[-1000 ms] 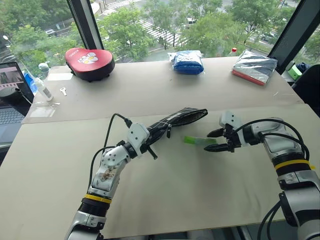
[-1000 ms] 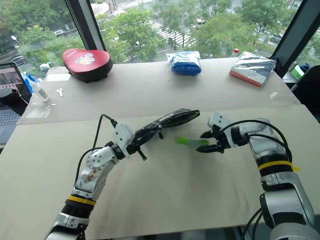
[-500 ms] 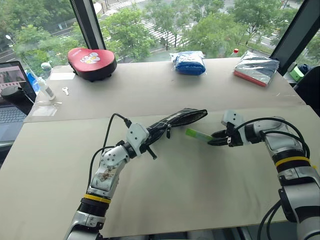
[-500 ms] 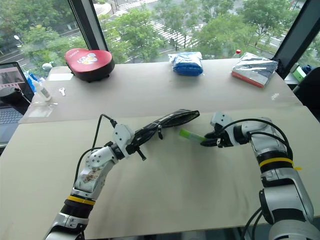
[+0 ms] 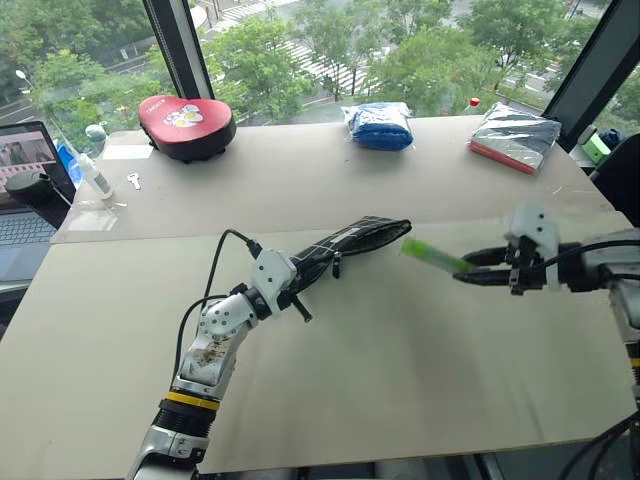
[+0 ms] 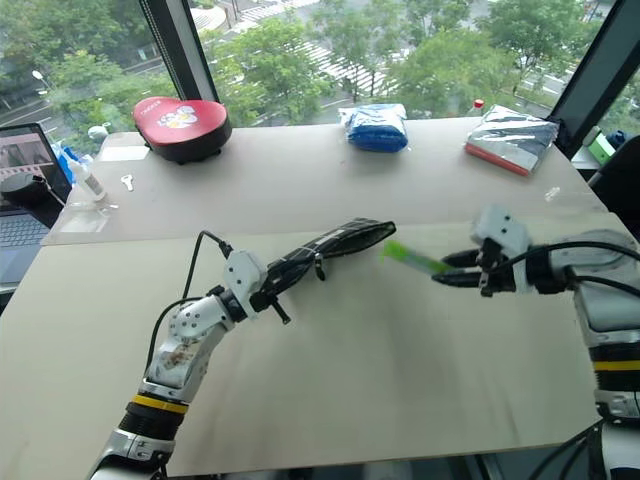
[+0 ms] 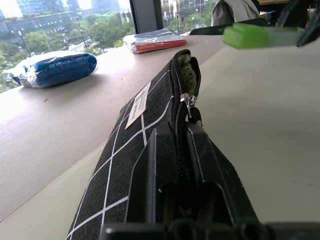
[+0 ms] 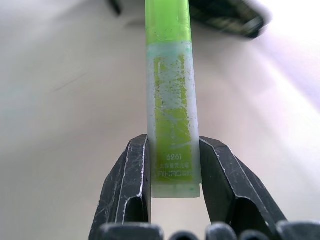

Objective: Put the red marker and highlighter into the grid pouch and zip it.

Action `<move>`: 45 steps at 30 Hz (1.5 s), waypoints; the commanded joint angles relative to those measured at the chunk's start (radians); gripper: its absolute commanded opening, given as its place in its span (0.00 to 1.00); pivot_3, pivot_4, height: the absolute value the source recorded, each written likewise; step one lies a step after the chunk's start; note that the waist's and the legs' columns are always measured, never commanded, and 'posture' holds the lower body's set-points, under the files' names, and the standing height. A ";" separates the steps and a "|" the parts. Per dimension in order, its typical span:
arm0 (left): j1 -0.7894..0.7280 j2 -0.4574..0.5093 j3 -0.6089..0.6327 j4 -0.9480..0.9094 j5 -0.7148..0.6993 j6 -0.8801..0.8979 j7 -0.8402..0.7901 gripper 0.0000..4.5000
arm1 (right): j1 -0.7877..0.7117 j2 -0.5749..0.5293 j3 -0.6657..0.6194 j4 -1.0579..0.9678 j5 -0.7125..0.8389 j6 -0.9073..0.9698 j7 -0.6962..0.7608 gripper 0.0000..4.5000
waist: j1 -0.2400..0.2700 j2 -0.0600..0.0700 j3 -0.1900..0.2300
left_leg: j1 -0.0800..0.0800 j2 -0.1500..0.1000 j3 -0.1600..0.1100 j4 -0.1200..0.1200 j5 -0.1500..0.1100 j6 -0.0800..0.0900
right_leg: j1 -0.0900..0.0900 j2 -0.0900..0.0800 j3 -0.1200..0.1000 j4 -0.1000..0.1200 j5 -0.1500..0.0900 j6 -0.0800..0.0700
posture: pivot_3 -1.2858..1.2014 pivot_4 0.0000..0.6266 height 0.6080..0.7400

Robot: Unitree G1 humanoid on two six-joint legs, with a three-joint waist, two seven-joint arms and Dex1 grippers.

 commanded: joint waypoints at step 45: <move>-0.015 0.004 -0.014 -0.010 0.003 -0.027 -0.020 0.00 | -0.274 0.046 0.250 0.172 -0.122 -0.068 0.073 0.22 | 0.001 0.000 0.000 | -0.002 -0.001 0.000 0.000 0.000 0.001 | -0.001 -0.001 0.000 -0.001 0.000 0.000 | 0.52 0.24 1.00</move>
